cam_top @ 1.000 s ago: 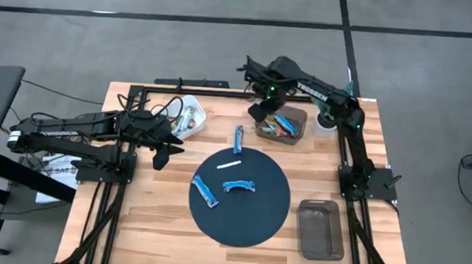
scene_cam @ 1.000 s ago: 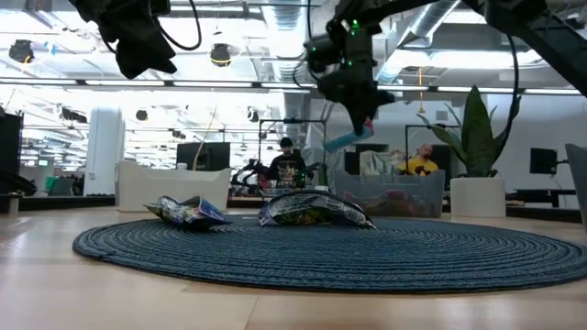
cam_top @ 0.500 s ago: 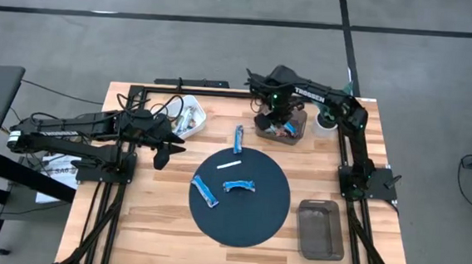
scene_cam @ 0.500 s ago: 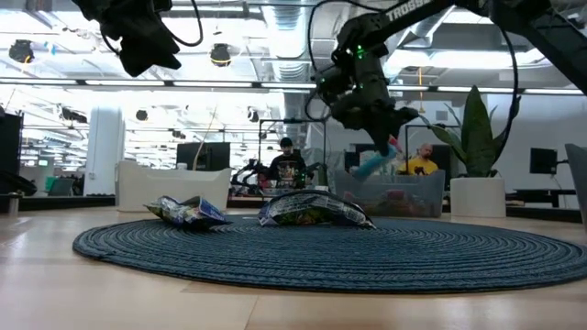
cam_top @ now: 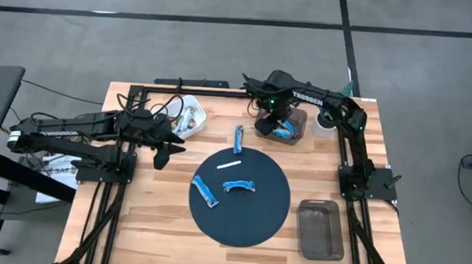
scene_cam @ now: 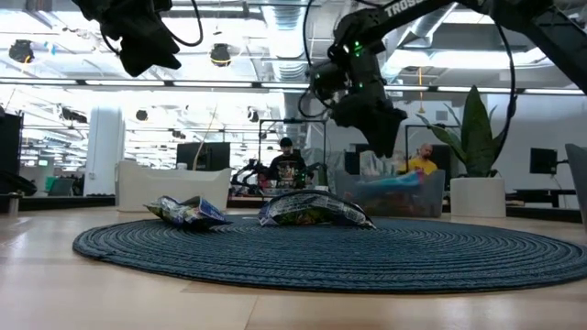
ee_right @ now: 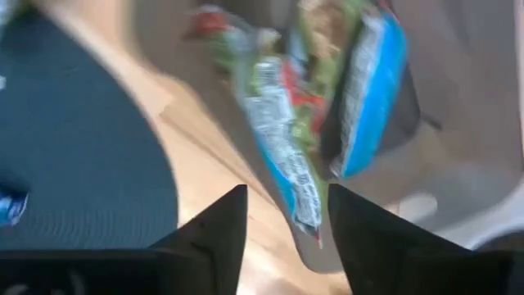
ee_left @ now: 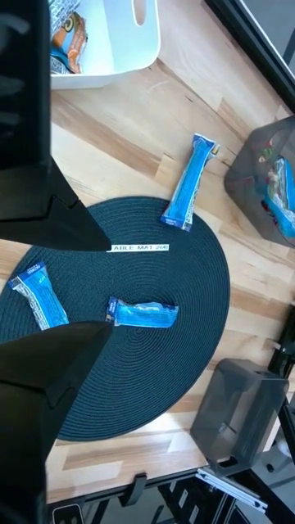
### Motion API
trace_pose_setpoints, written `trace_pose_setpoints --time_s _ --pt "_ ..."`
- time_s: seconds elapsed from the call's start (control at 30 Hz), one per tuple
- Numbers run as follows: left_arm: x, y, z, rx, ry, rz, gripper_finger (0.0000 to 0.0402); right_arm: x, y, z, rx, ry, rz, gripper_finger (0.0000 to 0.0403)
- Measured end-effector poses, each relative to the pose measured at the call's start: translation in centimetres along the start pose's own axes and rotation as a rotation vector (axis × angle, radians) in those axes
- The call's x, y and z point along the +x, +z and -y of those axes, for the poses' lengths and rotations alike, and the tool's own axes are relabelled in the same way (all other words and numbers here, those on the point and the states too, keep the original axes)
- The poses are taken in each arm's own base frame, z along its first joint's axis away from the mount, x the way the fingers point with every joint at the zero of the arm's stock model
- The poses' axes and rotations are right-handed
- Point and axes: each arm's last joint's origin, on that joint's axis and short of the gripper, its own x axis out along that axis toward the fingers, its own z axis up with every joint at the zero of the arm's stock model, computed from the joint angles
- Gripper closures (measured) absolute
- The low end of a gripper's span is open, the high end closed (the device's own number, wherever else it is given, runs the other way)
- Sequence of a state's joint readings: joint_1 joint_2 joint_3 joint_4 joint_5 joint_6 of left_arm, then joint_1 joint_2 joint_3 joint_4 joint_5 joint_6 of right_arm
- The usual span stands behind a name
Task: Pick and place Granola Bars by type
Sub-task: Put the violet granola bar into the bottom black bin
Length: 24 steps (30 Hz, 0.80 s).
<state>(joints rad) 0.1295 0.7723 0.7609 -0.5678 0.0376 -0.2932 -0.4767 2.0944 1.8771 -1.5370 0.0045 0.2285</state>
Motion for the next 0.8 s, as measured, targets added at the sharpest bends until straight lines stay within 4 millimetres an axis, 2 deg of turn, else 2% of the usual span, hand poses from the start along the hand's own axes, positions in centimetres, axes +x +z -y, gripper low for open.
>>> trace_pose_setpoints --time_s 0.1,0.2,0.3,0.37,0.57,0.7,0.8 --pt "0.0 0.0 0.0 0.000 0.000 0.000 0.0261 -1.3 -0.4 -1.1 -0.091 0.015 0.101 0.0222" --pt "0.0 0.0 0.0 -0.001 0.000 0.001 0.0261 -3.6 -1.3 -2.0 -0.164 0.045 0.260 0.0212" --pt "0.0 0.0 0.0 -0.012 -0.001 0.002 0.0261 -6.3 -2.9 -2.5 -0.242 0.069 0.427 0.0209" --pt "0.0 0.0 0.0 -0.021 -0.001 0.002 0.0261 -7.2 -4.4 -2.6 -0.262 0.091 0.527 0.0211" --pt "0.0 0.1 0.0 -0.075 0.018 0.012 0.0261 -5.9 -11.1 -2.7 -0.287 0.169 0.684 0.0218" --pt "0.0 0.2 -0.1 -0.129 0.026 0.025 0.0261 -4.9 -15.6 -3.0 -0.301 0.331 0.854 0.0217" --pt "0.0 0.3 0.0 -0.170 0.032 0.046 0.0261 -4.5 -18.2 -3.5 -0.318 0.450 1.014 0.0215"
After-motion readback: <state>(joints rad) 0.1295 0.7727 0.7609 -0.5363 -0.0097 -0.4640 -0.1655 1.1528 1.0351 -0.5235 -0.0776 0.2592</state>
